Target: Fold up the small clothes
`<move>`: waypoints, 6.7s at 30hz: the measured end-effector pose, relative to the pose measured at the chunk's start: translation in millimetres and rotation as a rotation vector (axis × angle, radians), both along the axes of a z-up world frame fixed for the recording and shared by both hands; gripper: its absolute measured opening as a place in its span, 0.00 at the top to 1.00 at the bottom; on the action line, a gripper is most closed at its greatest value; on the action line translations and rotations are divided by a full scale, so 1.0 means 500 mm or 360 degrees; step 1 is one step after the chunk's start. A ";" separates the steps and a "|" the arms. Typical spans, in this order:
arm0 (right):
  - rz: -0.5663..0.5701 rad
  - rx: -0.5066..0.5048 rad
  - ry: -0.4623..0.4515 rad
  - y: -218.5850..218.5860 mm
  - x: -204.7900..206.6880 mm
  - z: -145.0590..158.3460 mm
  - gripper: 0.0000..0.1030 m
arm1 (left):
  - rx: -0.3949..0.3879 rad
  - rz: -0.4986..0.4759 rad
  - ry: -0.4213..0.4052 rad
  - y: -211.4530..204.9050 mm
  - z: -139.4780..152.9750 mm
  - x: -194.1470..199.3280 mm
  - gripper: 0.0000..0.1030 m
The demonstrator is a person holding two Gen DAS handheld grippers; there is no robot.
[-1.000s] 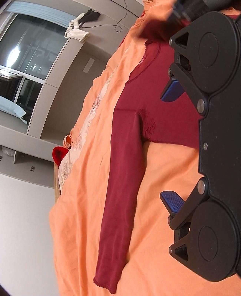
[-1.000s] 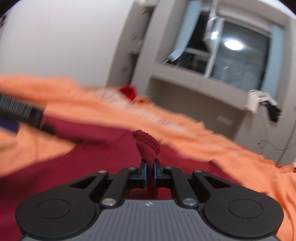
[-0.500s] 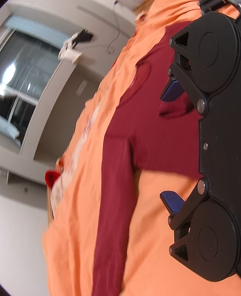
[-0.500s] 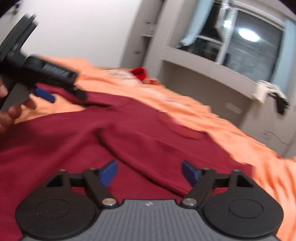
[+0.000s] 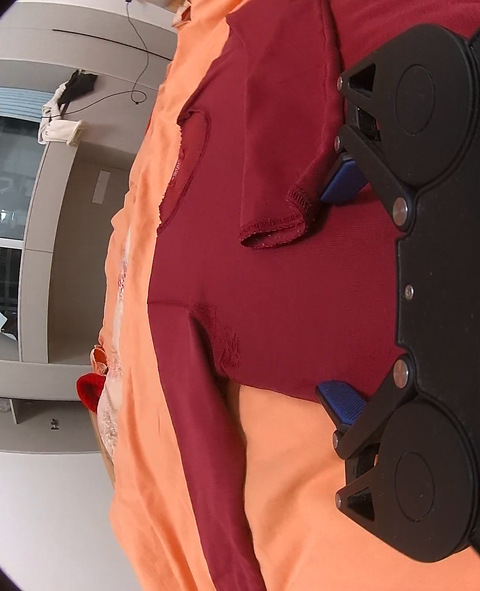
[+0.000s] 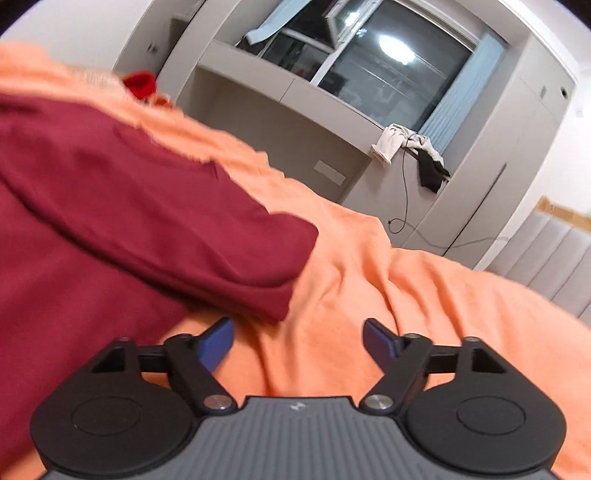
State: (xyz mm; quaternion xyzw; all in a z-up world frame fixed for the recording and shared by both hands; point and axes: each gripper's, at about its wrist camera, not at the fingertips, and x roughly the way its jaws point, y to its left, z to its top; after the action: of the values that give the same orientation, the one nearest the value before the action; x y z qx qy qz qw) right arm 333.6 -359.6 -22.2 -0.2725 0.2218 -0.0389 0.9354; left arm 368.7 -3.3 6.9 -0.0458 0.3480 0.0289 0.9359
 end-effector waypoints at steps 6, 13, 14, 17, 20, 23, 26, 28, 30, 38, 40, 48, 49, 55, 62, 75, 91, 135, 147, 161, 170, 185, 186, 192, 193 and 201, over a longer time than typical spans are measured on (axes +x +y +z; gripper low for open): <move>0.0083 -0.0195 -0.0039 0.030 0.031 -0.032 0.41 | 0.0100 -0.0021 -0.0001 -0.018 -0.002 -0.005 0.01; 0.0121 -0.0089 0.0013 0.034 0.053 -0.031 0.91 | 0.0107 -0.0022 -0.0002 -0.019 -0.003 -0.005 0.01; 0.0086 0.0052 0.0011 0.020 0.050 -0.016 0.92 | 0.0108 -0.0023 -0.0002 -0.018 -0.004 -0.005 0.01; -0.0014 0.0518 0.0051 -0.032 0.043 0.021 0.93 | 0.0113 -0.0028 0.0001 -0.018 -0.004 -0.006 0.01; -0.0086 0.0782 0.0098 -0.066 0.049 0.022 0.94 | 0.0131 -0.0036 0.0006 -0.021 -0.005 -0.007 0.01; -0.0152 0.0984 0.0177 -0.095 0.060 0.011 0.95 | 0.0148 -0.0046 0.0008 -0.025 -0.005 -0.008 0.01; -0.0156 0.1024 0.0186 -0.110 0.066 0.007 0.94 | 0.0153 -0.0053 0.0010 -0.026 -0.004 -0.010 0.01; -0.0166 0.1028 0.0187 -0.111 0.062 0.007 0.93 | 0.0153 -0.0053 0.0010 -0.026 -0.004 -0.011 0.01; -0.0175 0.1022 0.0183 -0.111 0.053 0.007 0.92 | 0.0144 -0.0055 0.0010 -0.024 -0.003 -0.011 0.01; -0.0149 0.0969 0.0136 -0.092 0.022 0.032 0.52 | -0.0053 -0.0022 -0.0103 0.022 0.037 -0.035 0.01; -0.0125 0.0962 0.0117 -0.085 0.009 0.042 0.37 | -0.0059 0.0019 -0.0164 0.049 0.053 -0.049 0.01; 0.0095 0.1080 0.0071 -0.039 -0.044 0.080 0.00 | -0.0123 0.0394 -0.0269 0.230 0.084 -0.087 0.01; 0.0143 0.1105 0.0074 -0.030 -0.052 0.082 0.00 | -0.0135 0.0447 -0.0264 0.256 0.083 -0.091 0.01; 0.0385 0.1168 0.0113 0.028 -0.077 0.087 0.00 | -0.0244 0.0746 -0.0265 0.401 0.071 -0.119 0.01; 0.0472 0.1146 0.0181 0.061 -0.075 0.070 0.00 | -0.0697 0.0959 -0.0397 0.540 0.050 -0.145 0.01; 0.0430 0.1249 0.0268 0.049 -0.060 0.043 0.00 | -0.0645 0.1503 -0.0523 0.606 0.023 -0.121 0.51; 0.0430 0.1277 0.0240 0.046 -0.073 0.047 0.00 | -0.0573 0.0991 -0.0979 0.503 0.180 -0.116 0.94; 0.0312 0.1306 0.0188 0.021 -0.076 0.052 0.00 | -0.0015 -0.1134 -0.0265 -0.120 -0.001 -0.152 0.39; 0.0469 0.0913 0.0173 0.127 -0.047 0.071 0.00 | -0.0271 -0.0183 -0.0357 0.122 0.061 -0.039 0.08; 0.0494 0.0749 0.0230 0.164 -0.048 0.031 0.00 | -0.0608 0.0305 -0.0258 0.309 -0.014 0.066 0.39; 0.0499 0.0766 0.0252 0.153 -0.047 0.027 0.00 | -0.0711 0.0341 -0.0187 0.298 -0.060 0.080 0.94; 0.0555 0.0799 0.0198 0.126 -0.082 0.037 0.00 | -0.0616 0.0385 -0.0171 0.284 -0.024 0.037 0.42; 0.0566 0.0806 0.0179 0.121 -0.090 0.042 0.00 | -0.0588 0.0367 -0.0176 0.277 -0.019 0.030 0.35; 0.0657 0.0818 0.0052 0.095 -0.152 0.068 0.00 | -0.0394 0.0247 -0.0261 0.230 0.026 -0.043 0.01; 0.0670 0.0811 0.0034 0.093 -0.164 0.071 0.00 | -0.0375 0.0234 -0.0293 0.223 0.034 -0.061 0.01; 0.0754 0.0708 -0.0070 0.087 -0.263 0.078 0.00 | -0.0389 0.0054 -0.0411 0.181 0.076 -0.185 0.01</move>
State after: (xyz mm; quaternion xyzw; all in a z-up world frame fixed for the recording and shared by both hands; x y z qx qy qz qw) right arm 202.2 -316.2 16.9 -0.1047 0.1352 0.2233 0.9596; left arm 276.0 87.2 44.8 -0.1686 0.2249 -0.0039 0.9597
